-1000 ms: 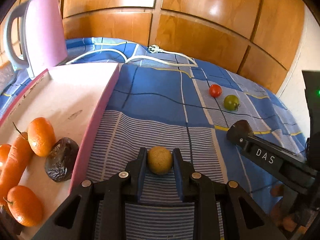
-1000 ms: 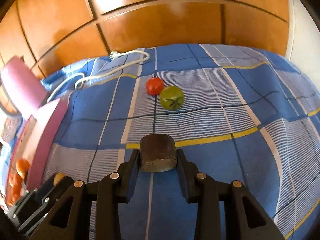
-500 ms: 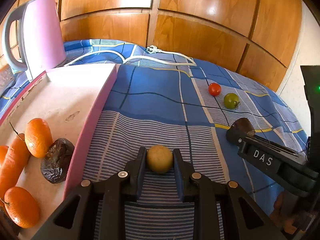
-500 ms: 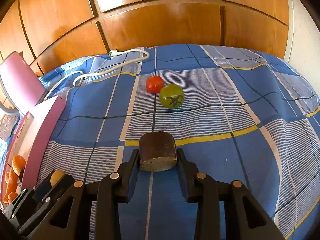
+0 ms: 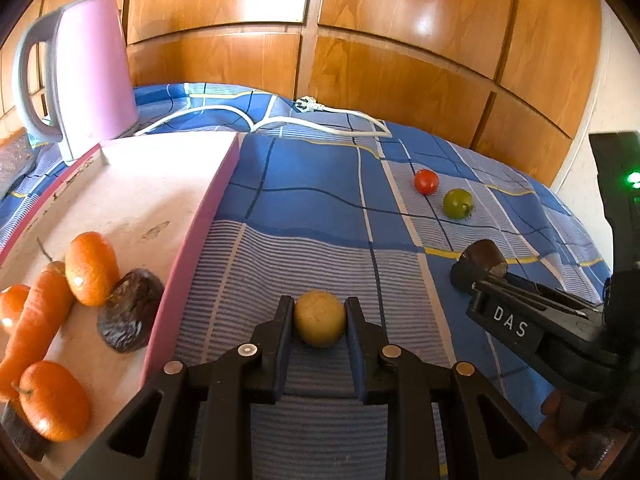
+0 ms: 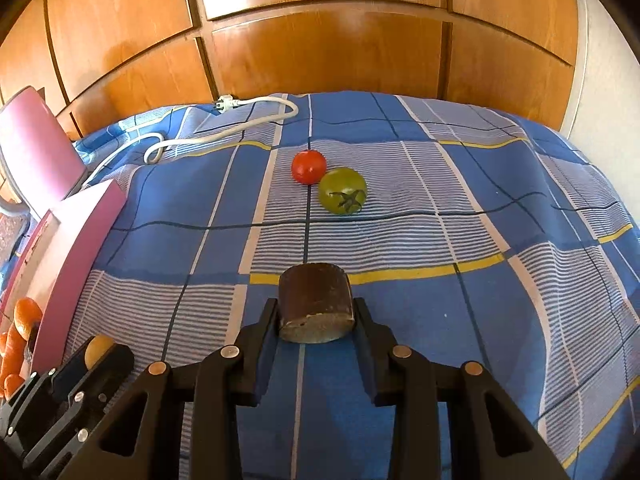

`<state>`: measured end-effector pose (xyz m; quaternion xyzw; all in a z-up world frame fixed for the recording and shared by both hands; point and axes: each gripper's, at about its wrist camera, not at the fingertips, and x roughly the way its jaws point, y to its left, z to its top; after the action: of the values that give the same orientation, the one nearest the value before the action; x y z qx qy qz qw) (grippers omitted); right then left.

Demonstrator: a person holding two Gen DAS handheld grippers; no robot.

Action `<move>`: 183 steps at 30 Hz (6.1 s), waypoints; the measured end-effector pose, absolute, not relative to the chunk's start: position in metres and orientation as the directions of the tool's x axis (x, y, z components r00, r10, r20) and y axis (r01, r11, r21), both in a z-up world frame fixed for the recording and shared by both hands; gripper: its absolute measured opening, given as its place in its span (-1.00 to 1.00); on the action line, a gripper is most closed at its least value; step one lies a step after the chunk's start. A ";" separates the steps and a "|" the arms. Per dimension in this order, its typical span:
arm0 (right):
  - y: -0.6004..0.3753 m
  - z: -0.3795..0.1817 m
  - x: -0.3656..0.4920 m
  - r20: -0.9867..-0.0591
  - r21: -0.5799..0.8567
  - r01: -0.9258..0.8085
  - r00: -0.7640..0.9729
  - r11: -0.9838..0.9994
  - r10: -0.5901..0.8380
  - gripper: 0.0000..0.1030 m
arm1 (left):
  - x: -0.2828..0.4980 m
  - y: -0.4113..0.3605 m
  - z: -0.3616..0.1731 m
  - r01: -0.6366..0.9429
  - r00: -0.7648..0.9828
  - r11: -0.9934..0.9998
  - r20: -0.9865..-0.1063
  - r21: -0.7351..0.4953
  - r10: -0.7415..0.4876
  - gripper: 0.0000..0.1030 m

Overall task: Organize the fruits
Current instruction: 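Lift the yellow ball toward the tray with the left tool while the right carries the slice, then lower and open the left tool in the tray while the right releases the slice there, then move the right tool to the green tomato while the left tool heads to the red tomato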

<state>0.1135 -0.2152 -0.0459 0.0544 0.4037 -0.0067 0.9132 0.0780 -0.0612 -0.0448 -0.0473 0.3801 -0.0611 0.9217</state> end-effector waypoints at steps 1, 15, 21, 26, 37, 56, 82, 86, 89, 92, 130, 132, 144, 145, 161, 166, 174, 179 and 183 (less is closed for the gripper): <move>-0.214 -0.046 0.111 -0.739 0.093 0.051 0.673 0.994 0.035 -0.31 | 0.075 -0.062 -0.043 0.080 0.710 0.989 -0.690 -0.122 -0.142 -0.51; -0.197 -0.023 0.084 -0.665 0.114 -0.024 0.741 0.993 0.094 -0.31 | 0.037 -0.051 -0.021 0.075 0.774 0.988 -0.617 -0.134 -0.142 -0.51; -0.191 -0.013 0.070 -0.624 0.133 -0.047 0.772 0.990 0.120 -0.31 | 0.019 -0.041 -0.012 0.058 0.803 0.988 -0.581 -0.146 -0.133 -0.51; -0.189 -0.010 0.065 -0.611 0.142 -0.057 0.780 0.988 0.132 -0.31 | 0.013 -0.028 -0.007 0.018 0.818 0.985 -0.564 -0.169 -0.112 -0.51; -0.179 -0.008 0.059 -0.595 0.116 -0.109 0.788 0.987 0.157 -0.31 | 0.005 -0.006 0.004 -0.041 0.853 0.977 -0.517 -0.211 -0.076 -0.51; -0.143 -0.006 0.047 -0.571 0.025 -0.263 0.788 0.965 0.230 -0.31 | 0.013 0.044 -0.008 -0.192 0.824 0.950 -0.566 -0.248 0.019 -0.51; -0.079 0.000 0.046 -0.547 0.092 -0.441 0.726 0.893 0.416 -0.32 | 0.034 0.128 -0.013 -0.341 0.777 0.863 -0.628 -0.373 0.036 -0.51; -0.063 0.002 0.046 -0.538 0.113 -0.488 0.702 0.866 0.466 -0.31 | 0.034 0.127 -0.014 -0.356 0.774 0.866 -0.630 -0.352 0.062 -0.51; -0.050 0.001 0.045 -0.539 0.108 -0.525 0.683 0.844 0.493 -0.31 | 0.035 0.128 -0.014 -0.370 0.770 0.865 -0.633 -0.339 0.081 -0.51; -0.041 -0.001 0.047 -0.549 0.101 -0.552 0.663 0.827 0.509 -0.31 | 0.037 0.127 -0.014 -0.369 0.768 0.869 -0.635 -0.329 0.086 -0.51; -0.023 0.002 0.045 -0.597 -0.009 -0.557 0.669 0.830 0.443 -0.21 | 0.023 0.125 -0.007 -0.384 0.789 0.857 -0.604 -0.344 0.112 0.19; -0.026 0.003 0.043 -0.595 -0.009 -0.550 0.674 0.835 0.438 -0.21 | 0.021 0.122 -0.005 -0.379 0.795 0.861 -0.596 -0.340 0.114 0.19; -0.053 0.008 0.033 -0.579 0.009 -0.483 0.711 0.875 0.399 -0.17 | 0.018 0.090 0.006 -0.296 0.822 0.914 -0.561 -0.276 0.097 0.38; -0.056 0.008 0.033 -0.576 0.007 -0.481 0.715 0.877 0.396 -0.17 | 0.018 0.086 0.006 -0.286 0.824 0.919 -0.560 -0.271 0.092 0.38; -0.115 0.008 0.035 -0.562 0.002 -0.354 0.773 0.935 0.294 -0.13 | 0.021 0.047 0.008 -0.194 0.824 0.960 -0.565 -0.202 0.048 0.56; -0.129 0.007 0.037 -0.559 -0.013 -0.320 0.788 0.947 0.258 -0.13 | 0.021 0.030 0.008 -0.153 0.828 0.976 -0.560 -0.158 0.039 0.56; -0.159 -0.002 0.050 -0.589 0.061 -0.206 0.783 0.977 0.202 -0.13 | 0.023 0.014 0.007 -0.116 0.823 0.985 -0.567 -0.127 0.024 0.56; -0.177 -0.006 0.058 -0.605 0.115 -0.121 0.779 0.986 0.166 -0.13 | 0.025 0.005 0.006 -0.101 0.820 0.988 -0.572 -0.119 0.015 0.56; -0.190 -0.009 0.062 -0.615 0.132 -0.056 0.779 0.990 0.127 -0.13 | 0.027 -0.007 0.005 -0.069 0.821 0.993 -0.571 -0.093 0.004 0.56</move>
<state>0.0619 -0.1895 -0.0087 0.0533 0.3291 0.0486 0.9415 0.0268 -0.0067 0.0055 -0.0546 0.2985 0.0192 0.9526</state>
